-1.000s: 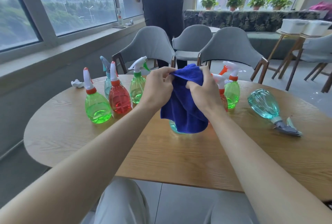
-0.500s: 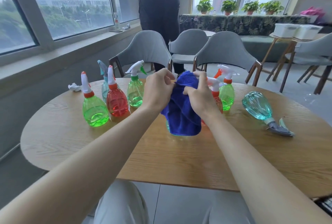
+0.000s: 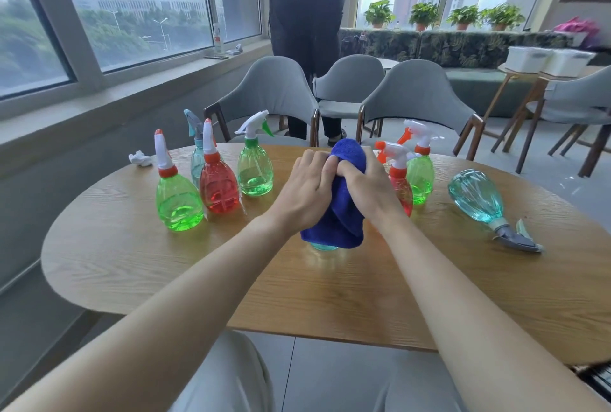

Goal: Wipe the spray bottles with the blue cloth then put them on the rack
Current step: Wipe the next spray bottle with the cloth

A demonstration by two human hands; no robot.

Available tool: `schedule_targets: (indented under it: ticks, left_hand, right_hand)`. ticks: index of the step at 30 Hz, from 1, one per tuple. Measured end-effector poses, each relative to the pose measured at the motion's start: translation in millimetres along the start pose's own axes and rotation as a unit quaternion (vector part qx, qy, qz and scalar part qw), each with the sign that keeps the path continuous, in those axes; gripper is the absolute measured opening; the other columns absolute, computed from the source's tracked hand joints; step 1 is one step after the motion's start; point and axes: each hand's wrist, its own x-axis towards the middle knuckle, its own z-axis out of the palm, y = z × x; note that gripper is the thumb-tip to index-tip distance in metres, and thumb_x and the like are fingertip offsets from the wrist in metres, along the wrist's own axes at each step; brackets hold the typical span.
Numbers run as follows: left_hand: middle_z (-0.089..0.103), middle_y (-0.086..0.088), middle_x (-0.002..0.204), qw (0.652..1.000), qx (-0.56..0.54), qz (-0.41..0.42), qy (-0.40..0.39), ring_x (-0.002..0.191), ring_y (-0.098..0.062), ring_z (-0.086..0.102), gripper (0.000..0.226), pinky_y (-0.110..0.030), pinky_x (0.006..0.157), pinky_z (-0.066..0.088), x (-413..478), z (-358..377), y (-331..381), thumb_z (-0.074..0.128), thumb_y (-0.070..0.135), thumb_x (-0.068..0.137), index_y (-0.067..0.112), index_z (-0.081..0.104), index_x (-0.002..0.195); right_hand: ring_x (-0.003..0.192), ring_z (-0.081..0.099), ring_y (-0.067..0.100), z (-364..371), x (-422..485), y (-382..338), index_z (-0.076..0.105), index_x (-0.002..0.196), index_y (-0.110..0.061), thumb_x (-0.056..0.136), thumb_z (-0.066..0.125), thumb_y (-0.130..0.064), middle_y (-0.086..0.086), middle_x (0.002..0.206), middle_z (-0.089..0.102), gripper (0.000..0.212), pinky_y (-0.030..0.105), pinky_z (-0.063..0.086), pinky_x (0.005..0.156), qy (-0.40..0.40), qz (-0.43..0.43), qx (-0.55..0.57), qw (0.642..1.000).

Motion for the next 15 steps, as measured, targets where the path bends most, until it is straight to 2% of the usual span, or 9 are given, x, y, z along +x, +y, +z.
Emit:
schedule_targets:
  ticks: [2,5,7,10,12,15]
  left_hand:
    - [0.045,0.009,0.100,1.000,0.003,0.001,0.008,0.102,-0.014,0.042,0.035,-0.030,0.100,0.034,0,3,-3,0.027,0.035,0.117,0.019,0.056,0.106]
    - [0.046,0.000,0.103,1.000,-0.014,0.005,0.013,0.104,-0.020,0.046,0.031,-0.029,0.097,0.037,0,5,-11,0.037,0.029,0.116,0.012,0.063,0.114]
    - [0.046,-0.002,0.099,0.999,-0.030,0.009,0.031,0.097,-0.022,0.049,0.030,-0.028,0.091,0.038,-2,4,-12,0.041,0.024,0.115,0.009,0.066,0.111]
    - [0.048,-0.002,0.094,0.997,0.020,0.041,0.070,0.087,-0.023,0.051,0.031,-0.032,0.083,0.043,-8,2,-14,0.039,0.022,0.115,0.009,0.066,0.106]
    - [0.053,-0.003,0.096,0.989,0.100,0.066,0.093,0.083,-0.025,0.052,0.032,-0.040,0.079,0.047,-11,2,-16,0.036,0.023,0.115,0.009,0.063,0.106]
    - [0.059,-0.004,0.092,0.980,0.149,0.067,0.112,0.078,-0.027,0.053,0.033,-0.046,0.071,0.047,-15,3,-11,0.035,0.028,0.116,0.008,0.057,0.102]
  right_hand:
    - [0.079,0.059,0.015,1,-1,-1,0.058,0.105,-0.023,0.098,0.060,-0.025,-0.005,0.090,0.062,0.008,0.032,0.044,0.074,0.005,0.006,0.008,1.000]
    - [0.082,0.058,0.016,2,-1,-2,0.056,0.111,-0.020,0.095,0.057,-0.019,-0.002,0.093,0.061,0.016,0.034,0.046,0.077,0.010,0.019,0.030,0.999]
    - [0.083,0.058,0.018,4,-1,-4,0.055,0.113,-0.018,0.095,0.055,-0.017,0.000,0.094,0.061,0.018,0.033,0.046,0.075,0.012,0.025,0.041,0.999]
    - [0.082,0.058,0.016,10,-3,-6,0.054,0.110,-0.020,0.097,0.055,-0.018,-0.001,0.095,0.060,0.013,0.030,0.044,0.071,0.012,0.026,0.055,0.998]
    - [0.083,0.061,0.015,13,-5,-4,0.055,0.108,-0.022,0.098,0.060,-0.027,-0.003,0.094,0.062,0.012,0.032,0.047,0.075,0.015,0.027,0.065,0.997]
    - [0.084,0.067,0.014,16,-4,-3,0.059,0.107,-0.021,0.095,0.069,-0.050,-0.005,0.092,0.066,0.033,0.034,0.055,0.081,0.030,0.032,0.071,0.997]
